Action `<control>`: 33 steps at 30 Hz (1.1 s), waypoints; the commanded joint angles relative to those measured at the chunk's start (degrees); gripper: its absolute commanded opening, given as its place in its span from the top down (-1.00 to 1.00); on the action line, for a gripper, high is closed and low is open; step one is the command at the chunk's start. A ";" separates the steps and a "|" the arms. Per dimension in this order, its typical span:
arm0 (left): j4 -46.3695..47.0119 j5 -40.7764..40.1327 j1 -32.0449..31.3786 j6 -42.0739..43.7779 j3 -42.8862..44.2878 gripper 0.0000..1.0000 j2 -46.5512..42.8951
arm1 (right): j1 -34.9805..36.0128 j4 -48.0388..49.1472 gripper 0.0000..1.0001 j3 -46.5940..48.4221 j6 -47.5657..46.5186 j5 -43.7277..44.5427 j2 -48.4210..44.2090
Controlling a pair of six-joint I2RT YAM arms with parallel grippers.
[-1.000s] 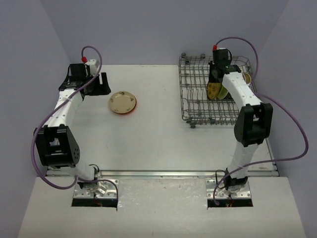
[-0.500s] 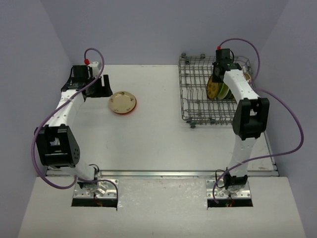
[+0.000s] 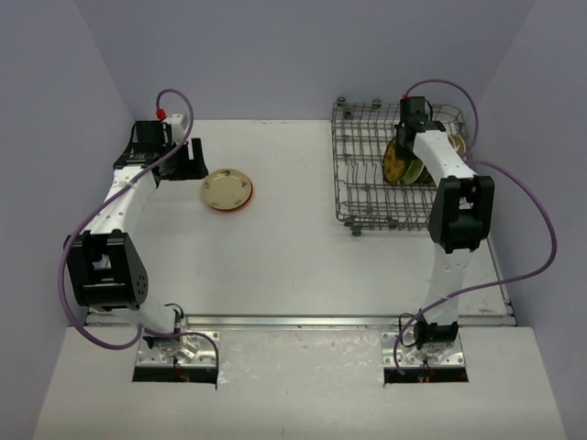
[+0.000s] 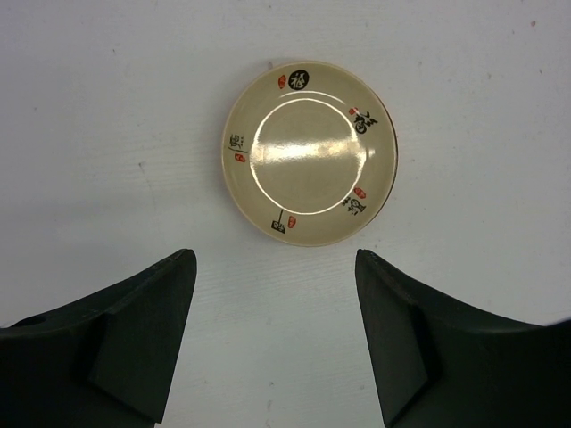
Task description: Unload the plates from the dish rack
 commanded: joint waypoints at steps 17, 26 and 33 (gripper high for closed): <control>2.76 33.05 -0.91 0.17 -0.10 -0.59 -7.65 | 7.25 9.00 1.00 -9.02 4.99 -30.14 -32.43; 9.67 46.82 -3.35 -13.10 -3.94 -0.65 -13.65 | 9.13 18.14 1.00 -23.31 16.63 -51.00 -36.17; 9.49 41.07 -8.13 -11.88 -6.82 -0.64 -14.65 | 16.79 23.39 1.00 -31.01 17.39 -53.62 -38.76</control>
